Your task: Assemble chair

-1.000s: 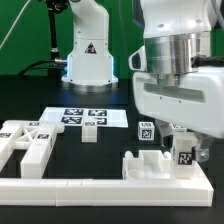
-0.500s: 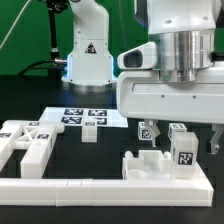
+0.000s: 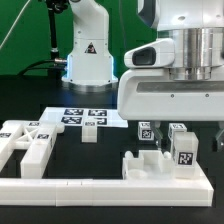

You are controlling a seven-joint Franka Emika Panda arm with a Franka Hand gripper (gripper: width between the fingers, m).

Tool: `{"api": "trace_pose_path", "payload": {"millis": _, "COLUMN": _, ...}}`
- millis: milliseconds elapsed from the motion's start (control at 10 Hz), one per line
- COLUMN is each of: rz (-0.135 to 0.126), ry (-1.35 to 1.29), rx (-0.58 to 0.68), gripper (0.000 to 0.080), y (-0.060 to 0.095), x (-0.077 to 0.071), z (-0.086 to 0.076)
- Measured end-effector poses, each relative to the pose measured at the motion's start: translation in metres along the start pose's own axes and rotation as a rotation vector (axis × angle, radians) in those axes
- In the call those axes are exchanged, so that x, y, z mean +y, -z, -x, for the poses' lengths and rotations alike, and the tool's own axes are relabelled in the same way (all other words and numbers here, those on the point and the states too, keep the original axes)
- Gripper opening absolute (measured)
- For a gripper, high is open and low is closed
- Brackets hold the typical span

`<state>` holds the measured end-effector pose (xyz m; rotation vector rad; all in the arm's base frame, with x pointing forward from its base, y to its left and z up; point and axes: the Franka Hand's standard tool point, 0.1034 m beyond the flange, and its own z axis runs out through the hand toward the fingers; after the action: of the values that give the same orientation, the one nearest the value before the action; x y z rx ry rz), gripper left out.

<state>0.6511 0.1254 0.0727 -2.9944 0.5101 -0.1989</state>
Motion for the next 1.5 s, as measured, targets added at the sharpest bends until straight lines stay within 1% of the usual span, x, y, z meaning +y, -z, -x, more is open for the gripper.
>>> {"api": "trace_pose_path", "payload": {"millis": 100, "rz": 0.001, "ry": -0.068, "rx": -0.001, "gripper": 0.0456, "y": -0.0002, "x": 0.0007, "z": 0.0002}}
{"api": "trace_pose_path", "payload": {"millis": 200, "rz": 0.003, "ry": -0.134, "rx": -0.002, "gripper": 0.0297, "y": -0.0006, "x": 0.0029, "z": -0.0002}}
{"api": "trace_pose_path", "payload": {"millis": 300, "rz": 0.003, "ry": -0.238, "rx": -0.001, "gripper": 0.0297, "y": -0.0005, "x": 0.0035, "z": -0.0006}}
{"api": "trace_pose_path", "payload": {"millis": 400, "rz": 0.005, "ry": -0.432, "rx": -0.005, "gripper": 0.0297, "y": -0.0007, "x": 0.0037, "z": 0.0003}}
{"api": "trace_pose_path", "payload": {"millis": 500, "rz": 0.015, "ry": -0.593, "rx": -0.016, "gripper": 0.0297, "y": -0.0016, "x": 0.0014, "z": 0.0047}}
{"api": "trace_pose_path", "payload": {"millis": 600, "rz": 0.017, "ry": -0.753, "rx": -0.032, "gripper": 0.0295, "y": -0.0016, "x": -0.0017, "z": 0.0075}}
{"api": "trace_pose_path", "payload": {"millis": 700, "rz": 0.004, "ry": -0.926, "rx": -0.05, "gripper": 0.0295, "y": -0.0014, "x": -0.0034, "z": 0.0075}}
{"api": "trace_pose_path", "payload": {"millis": 800, "rz": -0.013, "ry": -1.029, "rx": -0.066, "gripper": 0.0293, "y": -0.0013, "x": -0.0033, "z": 0.0069}}
{"api": "trace_pose_path", "payload": {"millis": 1100, "rz": -0.013, "ry": -0.969, "rx": -0.066, "gripper": 0.0293, "y": -0.0018, "x": -0.0029, "z": 0.0075}}
{"api": "trace_pose_path", "payload": {"millis": 1200, "rz": -0.012, "ry": -0.896, "rx": -0.065, "gripper": 0.0293, "y": -0.002, "x": -0.0014, "z": 0.0071}}
{"api": "trace_pose_path", "payload": {"millis": 1300, "rz": -0.003, "ry": -0.776, "rx": -0.066, "gripper": 0.0399, "y": -0.0023, "x": 0.0014, "z": 0.0064}}
{"api": "trace_pose_path", "payload": {"millis": 1400, "rz": -0.003, "ry": -0.776, "rx": -0.066, "gripper": 0.0399, "y": -0.0023, "x": 0.0014, "z": 0.0064}}
{"api": "trace_pose_path", "payload": {"millis": 1500, "rz": -0.003, "ry": -0.776, "rx": -0.066, "gripper": 0.0572, "y": -0.0023, "x": 0.0014, "z": 0.0064}}
